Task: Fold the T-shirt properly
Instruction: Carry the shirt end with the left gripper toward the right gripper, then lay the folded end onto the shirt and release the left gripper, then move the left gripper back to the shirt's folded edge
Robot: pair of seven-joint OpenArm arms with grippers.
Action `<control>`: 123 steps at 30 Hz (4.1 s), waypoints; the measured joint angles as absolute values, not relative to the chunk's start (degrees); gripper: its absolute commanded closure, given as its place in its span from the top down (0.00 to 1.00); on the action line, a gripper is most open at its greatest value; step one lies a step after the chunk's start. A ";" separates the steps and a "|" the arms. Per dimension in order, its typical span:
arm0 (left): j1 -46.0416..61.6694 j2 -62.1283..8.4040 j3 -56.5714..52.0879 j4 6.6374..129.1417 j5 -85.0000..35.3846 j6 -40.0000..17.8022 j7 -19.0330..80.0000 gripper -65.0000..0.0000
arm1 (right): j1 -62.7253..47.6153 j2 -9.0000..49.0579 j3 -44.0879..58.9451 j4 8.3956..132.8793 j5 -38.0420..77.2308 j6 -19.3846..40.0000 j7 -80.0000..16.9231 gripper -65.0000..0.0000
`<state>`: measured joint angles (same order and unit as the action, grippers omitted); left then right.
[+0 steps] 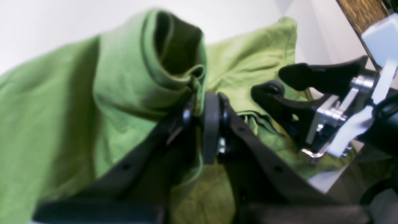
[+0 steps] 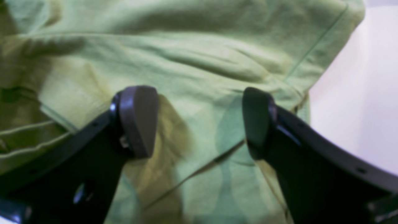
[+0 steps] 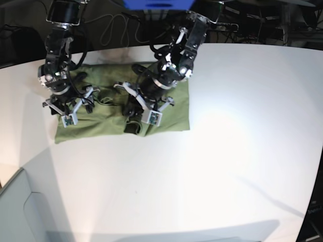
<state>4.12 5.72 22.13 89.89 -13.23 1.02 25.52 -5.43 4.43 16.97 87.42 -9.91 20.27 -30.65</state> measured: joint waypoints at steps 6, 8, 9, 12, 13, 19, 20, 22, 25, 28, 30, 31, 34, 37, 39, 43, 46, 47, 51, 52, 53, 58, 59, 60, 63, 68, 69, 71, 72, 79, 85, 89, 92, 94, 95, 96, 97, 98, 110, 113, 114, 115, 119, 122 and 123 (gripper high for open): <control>4.01 5.30 25.76 89.97 -13.28 1.02 25.36 0.00 | -5.41 4.40 16.97 87.42 -10.07 20.27 -30.65 0.59; 3.97 5.54 25.87 89.97 -13.23 1.04 25.54 0.00 | -5.41 4.43 16.97 87.42 -10.07 20.25 -30.65 0.59; 3.81 5.56 25.87 89.97 -13.23 1.04 25.47 0.00 | -5.37 4.43 16.97 87.42 -10.07 20.27 -30.68 0.59; 3.84 5.56 25.87 89.97 -13.23 1.04 25.47 0.00 | -5.30 4.43 16.97 87.42 -10.09 20.27 -30.68 0.59; 3.84 5.56 25.87 89.97 -13.23 1.04 25.54 0.00 | -5.30 4.43 16.97 87.42 -10.09 20.27 -30.68 0.59; 3.81 5.58 25.87 89.97 -13.23 1.04 25.54 0.00 | -5.30 4.43 16.97 87.42 -10.09 20.27 -30.68 0.59; 3.77 5.58 25.87 89.97 -13.23 1.04 25.54 0.00 | -5.30 4.43 16.97 87.42 -10.09 20.27 -30.68 0.59; 3.42 5.63 25.87 89.97 -13.32 1.02 26.35 0.14 | -5.30 4.43 16.97 87.42 -10.07 20.27 -30.65 0.59; 2.85 5.76 25.85 90.17 -13.28 1.04 31.68 0.42 | -5.30 4.43 16.97 87.42 -10.09 20.27 -30.68 0.59; 3.53 6.04 25.87 93.17 -13.23 0.89 32.47 0.60 | -5.30 4.40 16.95 87.42 -10.09 20.27 -30.70 0.59; 3.46 6.24 25.89 96.55 -13.65 0.64 32.08 0.62 | -5.30 4.43 16.97 87.42 -10.09 20.27 -30.68 0.59; 3.27 6.37 25.87 97.82 -14.33 0.78 31.57 0.62 | -5.28 4.43 16.97 87.42 -10.09 20.27 -30.70 0.59; 3.20 5.50 25.23 100.60 -16.93 0.62 31.79 0.62 | -5.28 4.43 16.97 87.42 -10.09 20.27 -30.68 0.59; 3.36 1.37 23.90 100.31 -20.27 -0.01 32.03 0.62 | -5.30 4.45 16.93 87.50 -10.07 20.27 -30.70 0.59; 3.31 -0.73 23.09 99.31 -23.09 1.43 32.14 0.62 | -4.89 4.43 16.93 87.53 -10.07 20.27 -30.81 0.59; 3.38 -3.95 23.94 98.65 -28.67 1.21 32.47 0.62 | -3.46 4.40 17.12 87.59 -9.93 20.27 -30.41 0.59; 3.81 -4.47 23.92 97.91 -29.47 0.93 31.55 0.62 | -3.38 4.40 17.15 87.64 -9.91 20.27 -31.00 0.59; 3.81 -4.47 23.94 96.90 -29.65 0.80 31.83 0.62 | -3.29 4.40 17.15 87.64 -10.11 20.27 -31.05 0.59; 3.60 -4.47 26.30 92.82 -29.39 0.84 31.90 0.62 | -2.57 4.08 16.97 87.66 -9.93 20.25 -30.79 0.59; 3.16 -4.45 28.25 91.24 -29.41 0.84 31.64 0.62 | -2.55 4.10 16.97 87.66 -9.89 20.27 -30.85 0.59; 2.55 -4.38 30.09 89.73 -29.45 0.71 31.88 0.62 | -2.57 4.10 16.97 87.66 -9.87 20.27 -30.81 0.59; -0.34 -4.25 39.70 88.36 -29.56 0.69 31.86 0.62 | -2.61 4.10 17.08 88.92 -10.00 20.27 -31.05 0.60; -0.82 -4.12 41.19 88.68 -29.61 0.62 31.79 0.62 | -2.61 4.10 17.17 90.00 -10.11 20.27 -31.09 0.60; -1.21 -4.10 42.52 88.99 -29.61 0.62 31.66 0.62 | -2.63 4.10 17.15 91.18 -10.20 20.27 -31.18 0.60; -2.09 -3.46 44.14 89.25 -29.65 0.62 31.79 0.62 | -2.74 4.10 17.23 94.94 -10.07 20.27 -30.65 0.60; -1.50 -4.05 40.42 92.73 -29.80 0.40 32.40 0.62 | -3.73 3.73 21.15 99.35 -9.58 20.27 -31.09 0.60; -1.23 -4.78 38.37 94.48 -29.74 0.21 32.12 0.62 | -3.86 3.33 22.37 99.44 -10.15 20.25 -31.14 0.60; -0.10 -6.20 33.78 97.41 -29.78 0.43 31.68 0.62 | -4.16 1.89 24.69 99.48 -10.28 20.27 -31.46 0.60; 0.49 -6.92 30.89 98.32 -29.76 0.56 31.40 0.62 | -4.36 1.56 25.52 99.29 -10.15 20.29 -31.48 0.60; 1.34 -6.46 16.86 97.01 -29.12 1.06 31.70 0.62 | -5.39 1.54 30.46 94.96 -9.89 20.29 -31.53 0.74; -7.88 0.93 22.41 85.43 -29.06 0.36 31.75 0.62 | -6.92 1.43 30.85 94.41 -9.82 20.27 -30.89 0.76; -13.19 3.01 28.84 74.41 -28.91 0.25 31.83 0.63 | -7.51 1.80 31.27 94.50 -10.04 20.27 -31.20 0.76; -15.14 4.73 31.44 68.60 -28.97 0.62 28.38 0.63 | -8.67 1.89 31.11 94.80 -9.76 20.29 -30.65 0.76; -16.16 5.56 32.84 65.69 -29.02 0.64 23.70 0.63 | -9.91 1.72 31.18 95.55 -9.91 20.27 -31.11 0.76; -16.67 5.74 33.82 64.42 -29.04 0.75 22.11 0.63 | -10.28 1.74 31.14 95.59 -9.93 20.29 -31.00 0.76; -17.26 5.89 34.63 63.16 -29.10 0.86 20.62 0.63 | -10.57 1.72 31.05 95.81 -9.91 20.27 -31.05 0.76; -17.67 5.98 35.27 62.26 -29.12 0.86 20.29 0.63 | -10.87 1.69 31.05 96.09 -9.89 20.29 -31.03 0.76; -17.93 6.04 36.16 61.65 -29.17 0.86 19.44 0.63 | -10.87 1.61 30.94 96.14 -9.91 20.27 -31.03 0.76; -18.79 3.75 31.86 72.29 -30.00 0.78 18.57 0.63 | -10.44 1.76 31.07 96.14 -9.85 20.27 -30.85 0.76; -15.75 -0.45 26.17 79.92 -29.87 1.06 18.33 0.63 | -10.09 1.69 31.00 96.29 -9.61 20.27 -31.07 0.76; -14.17 -2.39 24.18 82.13 -29.85 0.80 18.46 0.63 | -9.78 1.63 30.96 96.31 -8.38 20.27 -31.09 0.76; -12.75 -4.08 22.33 83.77 -29.82 1.04 18.76 0.63 | -9.26 1.58 31.07 96.25 -7.03 20.25 -31.35 0.76; -6.07 -9.06 13.58 87.83 -29.65 1.10 18.90 0.63 | -7.14 1.91 31.05 93.25 -2.63 20.27 -30.83 0.76; -1.48 -11.11 7.97 89.34 -29.85 0.99 18.92 0.63 | -6.04 1.89 31.11 88.29 -2.37 20.29 -31.16 0.76; -0.10 -11.62 6.50 89.54 -29.65 0.99 18.94 0.63 | -5.65 1.89 31.11 86.96 -2.52 20.29 -31.48 0.76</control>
<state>-0.10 -11.62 6.50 89.54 -29.65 0.99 18.94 -5.65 1.89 31.11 86.96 -2.52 20.29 -31.48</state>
